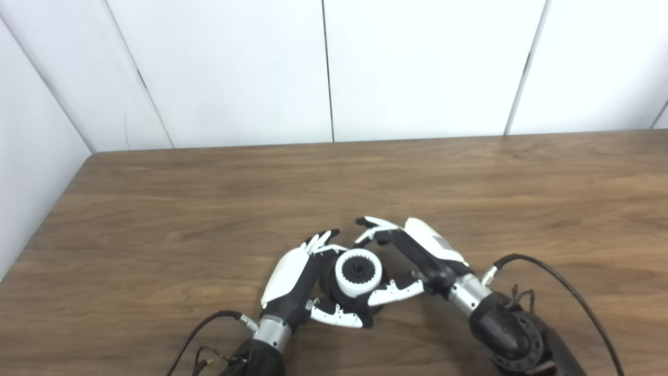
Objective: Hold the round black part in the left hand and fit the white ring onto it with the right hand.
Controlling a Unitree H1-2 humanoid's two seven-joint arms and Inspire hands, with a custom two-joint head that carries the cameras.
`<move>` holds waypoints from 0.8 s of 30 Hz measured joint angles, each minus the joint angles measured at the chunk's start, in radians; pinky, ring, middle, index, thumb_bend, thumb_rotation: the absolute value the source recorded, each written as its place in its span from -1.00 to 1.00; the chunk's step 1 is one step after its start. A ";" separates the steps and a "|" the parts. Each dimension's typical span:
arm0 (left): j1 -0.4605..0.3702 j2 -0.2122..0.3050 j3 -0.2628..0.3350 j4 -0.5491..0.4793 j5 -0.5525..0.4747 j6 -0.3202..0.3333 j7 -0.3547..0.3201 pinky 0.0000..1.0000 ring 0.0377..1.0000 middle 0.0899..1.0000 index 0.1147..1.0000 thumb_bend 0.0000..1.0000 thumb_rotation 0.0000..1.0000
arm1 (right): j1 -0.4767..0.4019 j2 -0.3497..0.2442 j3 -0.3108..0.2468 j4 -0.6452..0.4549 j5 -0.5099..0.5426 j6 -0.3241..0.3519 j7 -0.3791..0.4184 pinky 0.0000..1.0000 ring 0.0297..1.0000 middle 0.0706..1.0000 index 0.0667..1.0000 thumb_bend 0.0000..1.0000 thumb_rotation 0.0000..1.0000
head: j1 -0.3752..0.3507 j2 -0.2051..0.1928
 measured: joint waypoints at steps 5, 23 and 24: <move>0.000 0.002 0.000 -0.002 0.000 0.002 -0.003 1.00 1.00 0.95 0.08 0.81 -0.57 | 0.003 -0.001 0.001 -0.002 0.014 0.003 0.005 0.54 0.82 0.88 0.70 0.88 0.15 | -0.003 0.000; 0.001 0.005 0.001 -0.005 -0.002 0.003 -0.005 1.00 1.00 0.95 0.10 0.82 -0.58 | 0.019 -0.007 -0.014 -0.016 0.053 0.011 0.027 0.59 0.86 0.91 0.87 1.00 0.14 | -0.011 -0.011; 0.001 0.005 0.001 -0.006 -0.002 0.003 -0.005 1.00 1.00 0.96 0.10 0.82 -0.56 | 0.022 -0.006 -0.017 -0.016 0.058 0.010 0.025 0.58 0.84 0.91 0.88 1.00 0.14 | -0.011 -0.008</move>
